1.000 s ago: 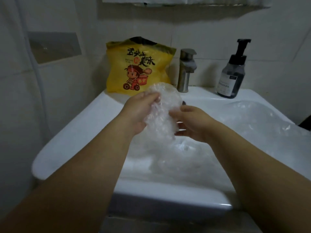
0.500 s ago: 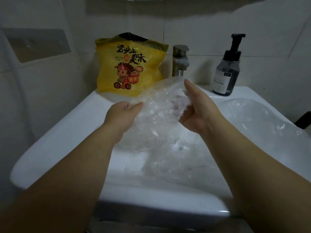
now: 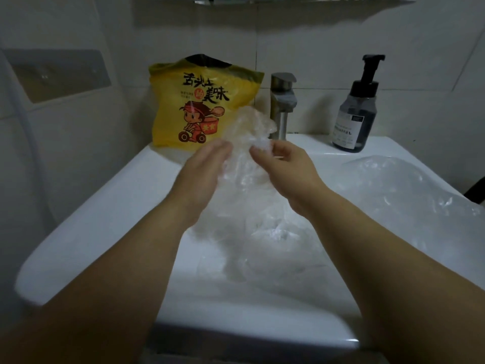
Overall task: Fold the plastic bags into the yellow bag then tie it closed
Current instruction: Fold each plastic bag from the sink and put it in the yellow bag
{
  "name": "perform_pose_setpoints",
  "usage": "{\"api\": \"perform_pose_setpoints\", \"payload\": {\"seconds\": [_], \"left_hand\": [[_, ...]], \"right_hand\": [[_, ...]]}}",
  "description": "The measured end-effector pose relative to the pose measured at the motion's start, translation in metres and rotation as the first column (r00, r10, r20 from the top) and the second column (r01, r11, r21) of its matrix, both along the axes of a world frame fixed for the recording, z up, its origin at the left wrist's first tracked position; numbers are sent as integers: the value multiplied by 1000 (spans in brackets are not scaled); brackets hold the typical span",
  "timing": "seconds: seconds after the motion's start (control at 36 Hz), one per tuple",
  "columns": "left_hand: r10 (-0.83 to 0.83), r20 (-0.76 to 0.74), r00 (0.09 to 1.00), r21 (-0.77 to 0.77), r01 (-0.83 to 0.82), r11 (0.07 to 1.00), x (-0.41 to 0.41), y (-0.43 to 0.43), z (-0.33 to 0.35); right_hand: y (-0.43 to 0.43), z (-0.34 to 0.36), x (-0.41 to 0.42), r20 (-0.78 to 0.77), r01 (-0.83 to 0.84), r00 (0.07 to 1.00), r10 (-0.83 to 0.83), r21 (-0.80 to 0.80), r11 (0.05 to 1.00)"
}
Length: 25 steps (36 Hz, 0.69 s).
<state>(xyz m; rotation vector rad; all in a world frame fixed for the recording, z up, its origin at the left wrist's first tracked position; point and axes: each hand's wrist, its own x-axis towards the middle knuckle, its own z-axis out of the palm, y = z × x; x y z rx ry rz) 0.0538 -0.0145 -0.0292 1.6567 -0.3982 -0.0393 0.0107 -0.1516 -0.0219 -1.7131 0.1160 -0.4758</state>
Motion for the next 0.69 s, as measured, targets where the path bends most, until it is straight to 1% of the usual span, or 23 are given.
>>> {"api": "perform_pose_setpoints", "payload": {"seconds": [0.03,0.06,0.08,0.14,0.19,0.28,0.33,0.42,0.47,0.53,0.58,0.61,0.69], "left_hand": [[-82,-21,996,21,82,996,-3,-2,-1],[-139,-9,990,83,139,987,-5,-4,-3],[-161,18,987,148,156,977,-5,-5,-5],[-133,42,990,200,122,972,-2,-5,-8],[-99,31,995,181,91,979,1,-4,-5],[-57,-27,998,113,60,992,5,-3,-4],[-93,-64,994,83,99,992,4,-5,-3],[-151,-81,985,58,156,986,5,-7,-5],[-172,-90,981,4,173,985,6,-6,-5],[-155,-125,980,-84,145,986,10,-4,-4],[-132,-205,970,-214,87,973,16,-2,-1],[-130,-253,959,-281,55,958,18,0,1],[-190,-393,899,-440,-3,898,20,5,7]], "right_hand": [[0,2,2,10,2,1000,-2,19,1000],[0,2,4,18,-3,1000,2,49,999],[0,2,6,20,-11,1000,9,82,997],[0,2,11,11,-12,1000,10,153,988],[-1,0,16,3,-30,1000,30,235,972],[-6,-1,21,45,-117,993,108,354,928],[-8,1,21,60,-171,985,160,372,912],[-6,1,19,36,-233,972,233,304,924],[-6,0,18,12,-227,973,232,250,941],[-8,-2,17,19,-201,979,201,198,959],[-11,-2,16,28,-176,984,174,129,976],[-12,-1,15,32,-176,984,173,120,977],[-12,1,14,35,-207,978,204,143,968]]}}
